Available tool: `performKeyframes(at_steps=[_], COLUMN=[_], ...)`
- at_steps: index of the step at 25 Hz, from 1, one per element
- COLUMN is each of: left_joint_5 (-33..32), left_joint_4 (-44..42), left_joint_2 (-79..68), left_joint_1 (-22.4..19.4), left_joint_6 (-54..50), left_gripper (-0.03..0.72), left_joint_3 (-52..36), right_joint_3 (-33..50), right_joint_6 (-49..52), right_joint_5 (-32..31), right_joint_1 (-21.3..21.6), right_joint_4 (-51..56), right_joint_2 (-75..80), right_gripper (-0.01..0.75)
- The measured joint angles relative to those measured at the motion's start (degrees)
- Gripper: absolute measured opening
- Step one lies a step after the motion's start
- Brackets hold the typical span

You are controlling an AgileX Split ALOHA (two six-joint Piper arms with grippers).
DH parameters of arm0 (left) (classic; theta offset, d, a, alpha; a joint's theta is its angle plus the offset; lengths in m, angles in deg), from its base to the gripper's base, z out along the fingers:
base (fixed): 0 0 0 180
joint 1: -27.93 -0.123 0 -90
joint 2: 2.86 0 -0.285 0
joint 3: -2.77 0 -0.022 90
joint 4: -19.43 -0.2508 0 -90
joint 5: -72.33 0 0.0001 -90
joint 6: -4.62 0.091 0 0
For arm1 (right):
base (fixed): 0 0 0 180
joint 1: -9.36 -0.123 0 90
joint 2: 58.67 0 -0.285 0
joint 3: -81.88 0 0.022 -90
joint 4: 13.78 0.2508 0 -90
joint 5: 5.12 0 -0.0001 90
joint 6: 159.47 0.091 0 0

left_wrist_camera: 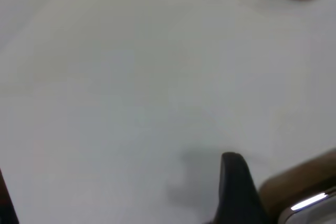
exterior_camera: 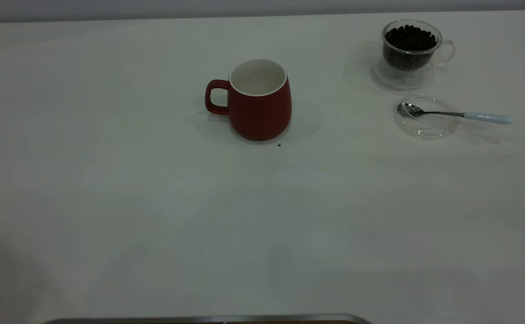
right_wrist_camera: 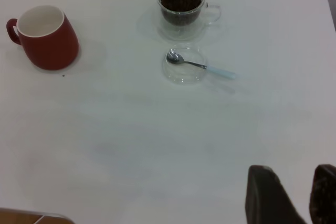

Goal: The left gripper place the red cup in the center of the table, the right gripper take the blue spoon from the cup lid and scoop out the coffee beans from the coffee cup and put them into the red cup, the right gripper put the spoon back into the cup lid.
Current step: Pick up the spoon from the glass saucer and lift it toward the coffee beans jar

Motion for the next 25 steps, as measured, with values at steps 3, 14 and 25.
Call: performKeyframes(at_steps=[3, 14, 25], left_joint_5=[0.0, 0.74, 3.59], left_joint_4=[0.58, 2.12, 3.63], left_joint_2=[9.19, 32.47, 49.23], left_joint_1=[0.0, -14.62, -25.17], left_joint_6=[-1.15, -4.81, -4.97], left_gripper=[0.516, 0.516, 0.516], left_joint_3=[-7.21, -27.44, -34.91], right_joint_3=[0.0, 0.0, 0.0], right_joint_6=[0.0, 0.0, 0.0], right_joint_5=[0.0, 0.0, 0.0], right_joint_1=[0.0, 0.0, 0.0], right_joint_4=[0.0, 0.0, 0.0], right_joint_2=[0.0, 0.0, 0.0], right_gripper=[0.24, 0.24, 0.24])
